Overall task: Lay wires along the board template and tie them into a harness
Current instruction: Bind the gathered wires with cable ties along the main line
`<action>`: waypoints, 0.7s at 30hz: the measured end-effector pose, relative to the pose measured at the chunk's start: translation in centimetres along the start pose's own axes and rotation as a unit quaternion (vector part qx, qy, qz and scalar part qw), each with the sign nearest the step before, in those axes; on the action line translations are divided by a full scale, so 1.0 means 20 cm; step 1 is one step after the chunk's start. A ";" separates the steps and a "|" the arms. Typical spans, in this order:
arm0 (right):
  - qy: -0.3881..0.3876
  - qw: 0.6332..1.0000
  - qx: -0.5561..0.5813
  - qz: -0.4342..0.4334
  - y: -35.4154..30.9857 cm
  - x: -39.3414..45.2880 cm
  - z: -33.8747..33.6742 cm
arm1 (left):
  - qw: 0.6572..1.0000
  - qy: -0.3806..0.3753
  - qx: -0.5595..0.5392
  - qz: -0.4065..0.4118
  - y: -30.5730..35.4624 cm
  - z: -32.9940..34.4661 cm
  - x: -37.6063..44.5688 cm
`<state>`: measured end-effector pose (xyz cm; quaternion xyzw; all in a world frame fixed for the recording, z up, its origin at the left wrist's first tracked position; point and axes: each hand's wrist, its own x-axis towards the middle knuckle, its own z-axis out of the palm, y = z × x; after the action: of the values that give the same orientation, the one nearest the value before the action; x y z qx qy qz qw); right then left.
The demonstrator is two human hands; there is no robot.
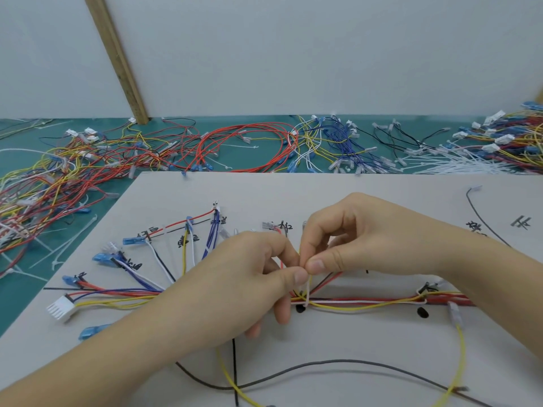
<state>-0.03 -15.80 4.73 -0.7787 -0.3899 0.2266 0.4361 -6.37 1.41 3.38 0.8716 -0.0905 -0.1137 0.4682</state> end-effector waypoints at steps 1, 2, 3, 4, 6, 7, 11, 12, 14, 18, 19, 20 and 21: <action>-0.001 1.000 0.001 -0.001 0.00 0.00 0.00 | 1.000 0.001 0.002 0.000 0.00 0.00 0.00; -0.001 1.000 0.005 0.000 0.00 0.00 0.00 | 1.000 0.001 0.005 0.000 0.00 0.00 0.00; 0.000 1.000 0.012 0.001 0.00 0.00 0.00 | 1.000 0.000 0.008 0.000 0.00 0.00 0.00; 0.001 1.000 0.017 0.002 0.00 0.00 0.01 | 1.000 0.000 0.012 0.000 0.01 0.00 0.00; 0.006 1.000 0.018 0.004 0.01 0.00 0.01 | 1.000 -0.001 0.019 0.001 0.01 0.00 0.00; 0.011 1.000 0.016 0.003 0.01 0.01 0.01 | 1.000 -0.001 0.023 0.002 0.01 0.00 0.00; 0.056 0.998 0.027 0.001 0.00 0.00 0.00 | 0.997 -0.010 0.073 0.002 0.00 0.03 0.00; 0.064 0.997 0.034 -0.001 -0.01 0.00 0.00 | 0.996 -0.012 0.088 0.001 0.00 0.03 0.00; 0.072 0.996 0.048 -0.007 -0.01 0.00 0.00 | 0.994 -0.016 0.106 0.000 -0.01 0.04 0.00; 0.066 0.995 0.067 -0.023 -0.02 0.00 0.02 | 0.992 -0.024 0.120 0.009 -0.01 0.03 0.01; 0.061 0.995 0.071 -0.024 -0.02 0.00 0.02 | 0.992 -0.024 0.121 0.009 0.00 0.03 0.01; 0.057 0.995 0.076 -0.024 -0.03 0.01 0.02 | 0.992 -0.023 0.121 0.008 0.00 0.03 0.01; 0.054 0.995 0.083 -0.025 -0.03 0.00 0.02 | 0.992 -0.022 0.121 0.008 0.00 0.03 0.01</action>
<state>-0.54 -15.30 5.00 -0.7412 -0.3648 0.2045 0.5252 -6.40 0.90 2.99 0.9185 -0.1208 -0.1179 0.3576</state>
